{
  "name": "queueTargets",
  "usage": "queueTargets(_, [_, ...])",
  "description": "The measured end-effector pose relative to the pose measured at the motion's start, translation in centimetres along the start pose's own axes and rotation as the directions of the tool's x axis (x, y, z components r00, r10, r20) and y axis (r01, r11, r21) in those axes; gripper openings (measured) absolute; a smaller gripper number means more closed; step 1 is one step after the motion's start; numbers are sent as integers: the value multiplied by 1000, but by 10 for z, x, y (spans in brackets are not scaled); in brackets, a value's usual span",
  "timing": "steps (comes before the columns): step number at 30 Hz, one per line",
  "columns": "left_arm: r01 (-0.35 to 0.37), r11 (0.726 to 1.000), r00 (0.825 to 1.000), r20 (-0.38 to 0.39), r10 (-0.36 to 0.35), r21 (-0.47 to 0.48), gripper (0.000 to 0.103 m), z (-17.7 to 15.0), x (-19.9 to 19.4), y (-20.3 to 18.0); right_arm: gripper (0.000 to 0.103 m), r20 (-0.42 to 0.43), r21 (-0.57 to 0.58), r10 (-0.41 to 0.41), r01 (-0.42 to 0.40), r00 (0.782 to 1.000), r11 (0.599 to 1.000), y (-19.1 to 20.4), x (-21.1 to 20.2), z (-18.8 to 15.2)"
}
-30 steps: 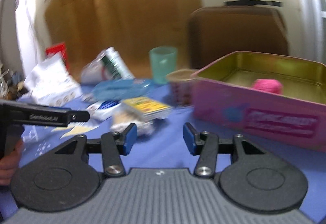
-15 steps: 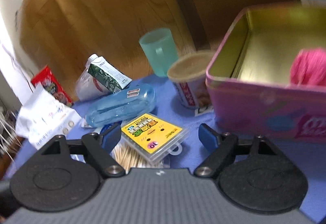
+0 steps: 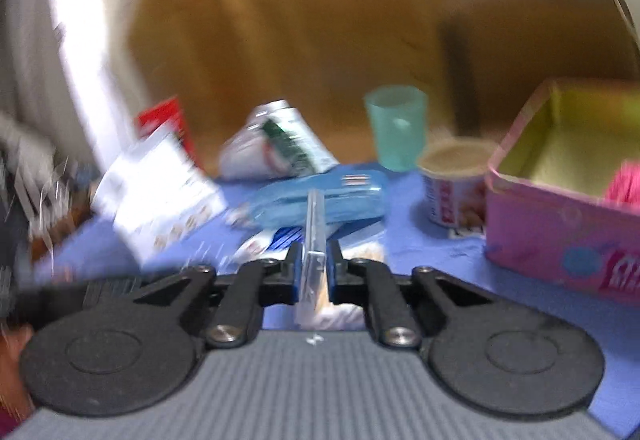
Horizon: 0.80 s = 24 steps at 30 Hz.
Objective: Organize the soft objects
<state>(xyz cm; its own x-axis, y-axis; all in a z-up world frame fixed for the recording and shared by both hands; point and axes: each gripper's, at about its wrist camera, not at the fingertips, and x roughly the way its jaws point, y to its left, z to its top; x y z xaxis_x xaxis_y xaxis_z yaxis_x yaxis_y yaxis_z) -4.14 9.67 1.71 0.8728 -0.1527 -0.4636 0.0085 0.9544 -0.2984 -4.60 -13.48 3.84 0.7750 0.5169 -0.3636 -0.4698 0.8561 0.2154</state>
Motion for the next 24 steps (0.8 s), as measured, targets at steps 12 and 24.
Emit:
queueTargets(12, [-2,998,1000,-10,1,-57,79,2,3,10,61,-146,-215,204,-232,968,949,33,-15,-49])
queueTargets(24, [2,998,1000,-17,-4,-63,84,1,5,11,63,-142,-38,256,-264,956,964,13,-18,-48])
